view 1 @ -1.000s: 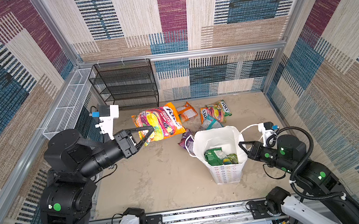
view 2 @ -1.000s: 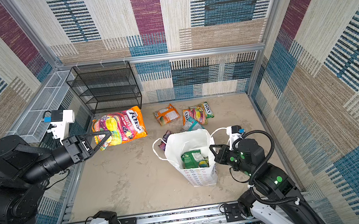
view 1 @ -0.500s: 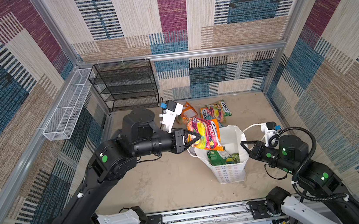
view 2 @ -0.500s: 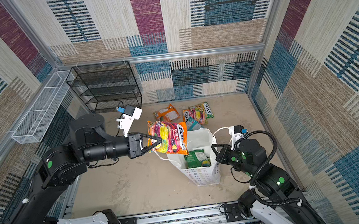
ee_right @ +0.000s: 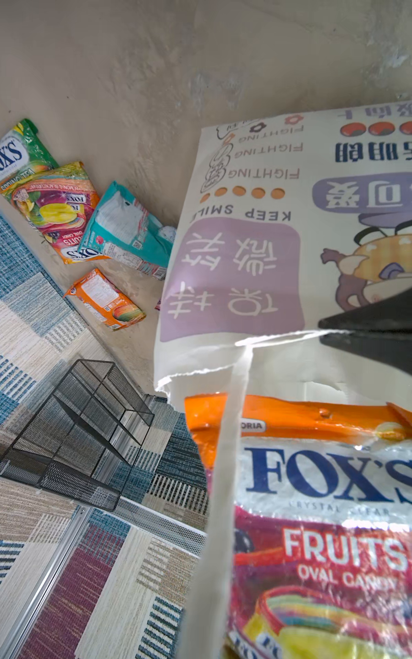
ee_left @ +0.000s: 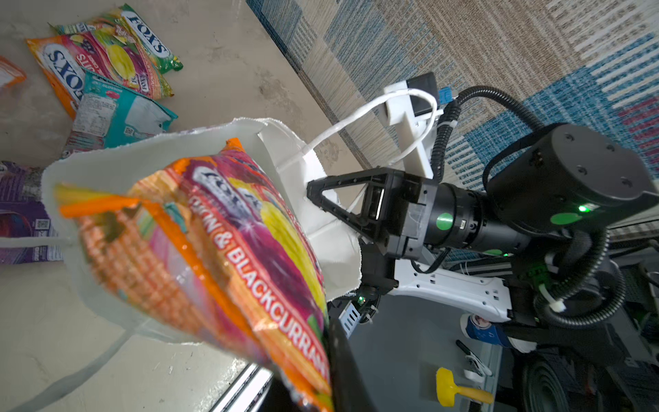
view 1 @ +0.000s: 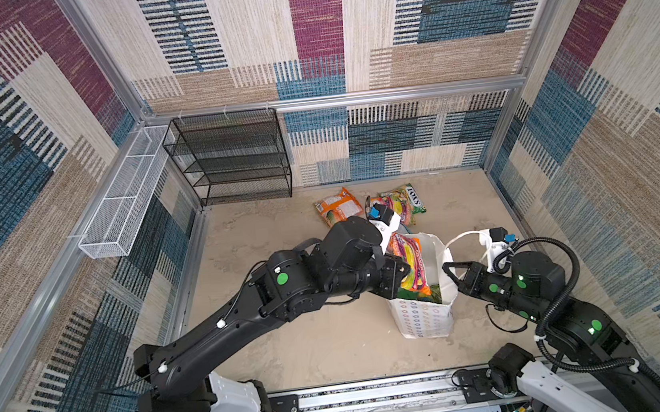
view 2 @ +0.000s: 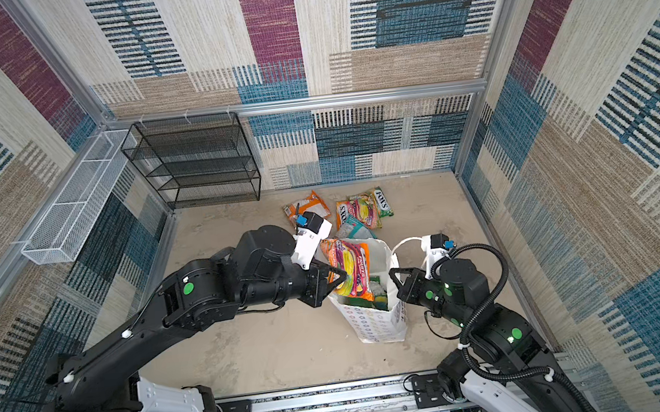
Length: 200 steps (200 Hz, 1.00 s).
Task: Place the snacks into the paper bag
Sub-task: 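Lift the Fox's candy packet and swing it over the bag opening, then open the left gripper to drop the Fox's candy packet into the bag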
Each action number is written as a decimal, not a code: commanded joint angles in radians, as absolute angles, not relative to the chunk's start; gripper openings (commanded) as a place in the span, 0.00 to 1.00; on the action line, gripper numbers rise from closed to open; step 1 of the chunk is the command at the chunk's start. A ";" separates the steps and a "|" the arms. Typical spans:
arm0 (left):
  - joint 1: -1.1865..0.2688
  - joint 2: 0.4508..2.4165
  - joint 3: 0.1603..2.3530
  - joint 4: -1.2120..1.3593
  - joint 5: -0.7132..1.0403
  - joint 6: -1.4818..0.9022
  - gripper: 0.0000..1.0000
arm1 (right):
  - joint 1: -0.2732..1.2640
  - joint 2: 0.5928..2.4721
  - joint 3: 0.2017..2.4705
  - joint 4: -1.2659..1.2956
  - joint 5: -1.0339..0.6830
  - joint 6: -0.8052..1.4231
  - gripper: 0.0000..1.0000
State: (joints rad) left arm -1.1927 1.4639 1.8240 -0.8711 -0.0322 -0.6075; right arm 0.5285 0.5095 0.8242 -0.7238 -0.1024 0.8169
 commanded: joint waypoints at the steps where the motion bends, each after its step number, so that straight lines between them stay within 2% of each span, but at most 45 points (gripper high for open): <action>1: -1.197 1.524 1.882 -0.861 -0.123 -0.548 0.00 | 0.529 0.496 0.821 -0.662 -0.116 0.838 0.00; 140: -1.250 1.743 1.942 -0.893 -0.083 -0.526 0.00 | 0.529 0.524 0.853 -0.651 -0.118 0.836 0.00; 176: -1.249 1.786 1.938 -0.875 -0.118 -0.527 0.00 | 0.530 0.518 0.851 -0.667 -0.107 0.833 0.00; 183: -1.247 1.792 1.937 -0.868 -0.122 -0.527 0.06 | 0.530 0.517 0.851 -0.670 -0.102 0.831 0.00; 200: -1.238 1.808 1.950 -0.875 -0.124 -0.535 0.30 | 0.530 0.515 0.851 -0.678 -0.095 0.831 0.00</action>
